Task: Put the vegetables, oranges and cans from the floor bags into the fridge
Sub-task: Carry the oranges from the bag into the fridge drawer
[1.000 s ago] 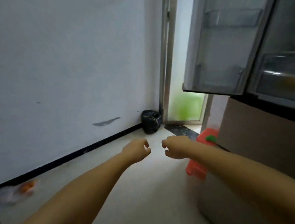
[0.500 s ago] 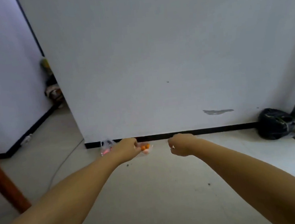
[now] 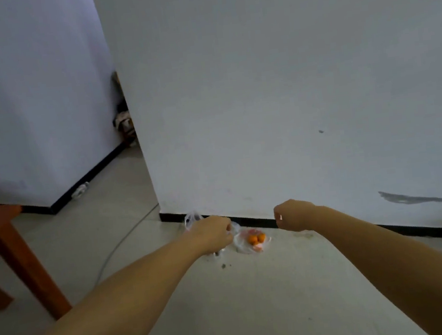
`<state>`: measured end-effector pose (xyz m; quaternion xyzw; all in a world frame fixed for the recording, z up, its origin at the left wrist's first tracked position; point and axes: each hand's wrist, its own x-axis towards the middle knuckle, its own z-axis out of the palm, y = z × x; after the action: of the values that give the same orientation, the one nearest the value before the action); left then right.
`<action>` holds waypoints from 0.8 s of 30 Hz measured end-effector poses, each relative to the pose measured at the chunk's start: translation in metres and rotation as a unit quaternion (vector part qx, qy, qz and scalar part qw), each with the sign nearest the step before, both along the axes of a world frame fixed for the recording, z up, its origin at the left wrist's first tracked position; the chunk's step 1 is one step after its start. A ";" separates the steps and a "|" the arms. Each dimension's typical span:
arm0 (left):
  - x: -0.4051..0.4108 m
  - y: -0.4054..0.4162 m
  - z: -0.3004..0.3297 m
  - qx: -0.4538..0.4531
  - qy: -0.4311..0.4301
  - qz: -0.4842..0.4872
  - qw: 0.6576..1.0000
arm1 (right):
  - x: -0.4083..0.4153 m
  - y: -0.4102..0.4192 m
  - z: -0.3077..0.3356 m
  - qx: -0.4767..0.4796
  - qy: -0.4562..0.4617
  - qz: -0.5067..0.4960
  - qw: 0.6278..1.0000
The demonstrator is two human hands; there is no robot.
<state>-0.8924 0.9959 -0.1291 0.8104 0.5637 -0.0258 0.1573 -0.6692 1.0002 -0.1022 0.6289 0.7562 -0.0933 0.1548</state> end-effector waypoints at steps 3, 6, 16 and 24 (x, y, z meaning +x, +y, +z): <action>-0.006 0.059 0.004 0.010 0.004 0.009 1.000 | -0.005 0.066 0.006 -0.002 0.003 0.012 1.000; -0.010 0.113 -0.002 -0.007 0.005 0.019 1.000 | -0.014 0.117 0.000 -0.016 0.007 0.021 1.000; 0.025 0.303 -0.052 -0.052 -0.017 -0.068 0.996 | 0.002 0.265 -0.060 -0.055 0.036 -0.067 0.996; 0.046 0.437 -0.089 -0.141 0.024 -0.095 0.985 | 0.039 0.348 -0.114 -0.103 0.113 -0.173 0.973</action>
<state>-0.8464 1.4329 -0.2181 0.8294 0.4782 -0.1392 0.2533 -0.6301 1.3483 -0.2161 0.7161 0.6351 -0.2663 0.1134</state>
